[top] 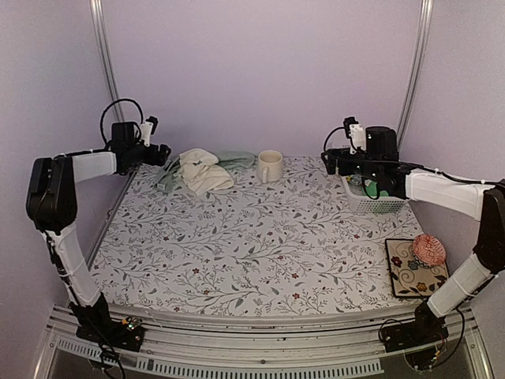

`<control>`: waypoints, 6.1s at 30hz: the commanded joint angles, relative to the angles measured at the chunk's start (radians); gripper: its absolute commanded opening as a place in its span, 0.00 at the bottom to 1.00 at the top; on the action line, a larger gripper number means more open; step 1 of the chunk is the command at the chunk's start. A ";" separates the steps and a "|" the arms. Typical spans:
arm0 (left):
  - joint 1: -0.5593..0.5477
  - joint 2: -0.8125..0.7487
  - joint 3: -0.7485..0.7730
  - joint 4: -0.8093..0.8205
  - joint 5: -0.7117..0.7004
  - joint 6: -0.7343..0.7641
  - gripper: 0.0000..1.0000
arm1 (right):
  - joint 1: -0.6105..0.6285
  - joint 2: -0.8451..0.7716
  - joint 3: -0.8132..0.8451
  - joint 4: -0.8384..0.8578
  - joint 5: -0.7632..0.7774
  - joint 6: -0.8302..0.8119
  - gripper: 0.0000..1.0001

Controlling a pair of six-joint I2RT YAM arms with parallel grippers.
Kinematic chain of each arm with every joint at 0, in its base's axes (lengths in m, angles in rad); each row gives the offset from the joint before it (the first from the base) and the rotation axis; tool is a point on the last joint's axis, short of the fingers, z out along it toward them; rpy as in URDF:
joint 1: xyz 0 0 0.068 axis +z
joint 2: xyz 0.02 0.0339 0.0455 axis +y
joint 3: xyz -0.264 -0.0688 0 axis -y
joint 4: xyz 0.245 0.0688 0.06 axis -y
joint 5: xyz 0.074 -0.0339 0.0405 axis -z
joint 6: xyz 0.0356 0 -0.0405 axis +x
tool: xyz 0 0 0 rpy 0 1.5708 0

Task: Roll the towels
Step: Pick up the towel from the corner of the board, then put down the towel at the center of the board, then pick up the towel from the center of the board.

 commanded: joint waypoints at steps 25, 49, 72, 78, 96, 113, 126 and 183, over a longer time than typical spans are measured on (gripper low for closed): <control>-0.117 0.408 0.391 -0.350 0.027 -0.091 0.93 | 0.298 0.035 0.011 -0.033 0.255 0.087 0.99; -0.123 0.580 0.562 -0.533 0.087 -0.158 0.67 | 0.342 0.108 0.040 -0.040 0.325 0.032 0.99; -0.143 0.286 0.481 -0.512 0.308 -0.191 0.00 | 0.379 0.131 0.042 -0.001 0.288 -0.056 0.99; -0.174 0.023 0.200 -0.428 0.353 -0.249 0.00 | 0.511 0.179 0.032 0.096 0.322 -0.259 0.99; -0.332 -0.289 -0.372 -0.161 0.561 -0.408 0.00 | 0.789 0.351 -0.009 0.407 0.396 -0.470 0.99; -0.525 -0.149 -0.213 -0.046 0.601 -0.411 0.66 | 0.738 -0.009 -0.233 0.334 0.518 -0.269 0.99; -0.125 -0.401 -0.394 -0.139 0.149 -0.029 0.97 | 0.743 0.357 0.109 -0.136 0.372 -0.022 0.99; -0.013 -0.343 -0.540 -0.087 0.265 0.863 0.89 | 0.561 0.301 0.188 -0.724 0.712 0.153 0.02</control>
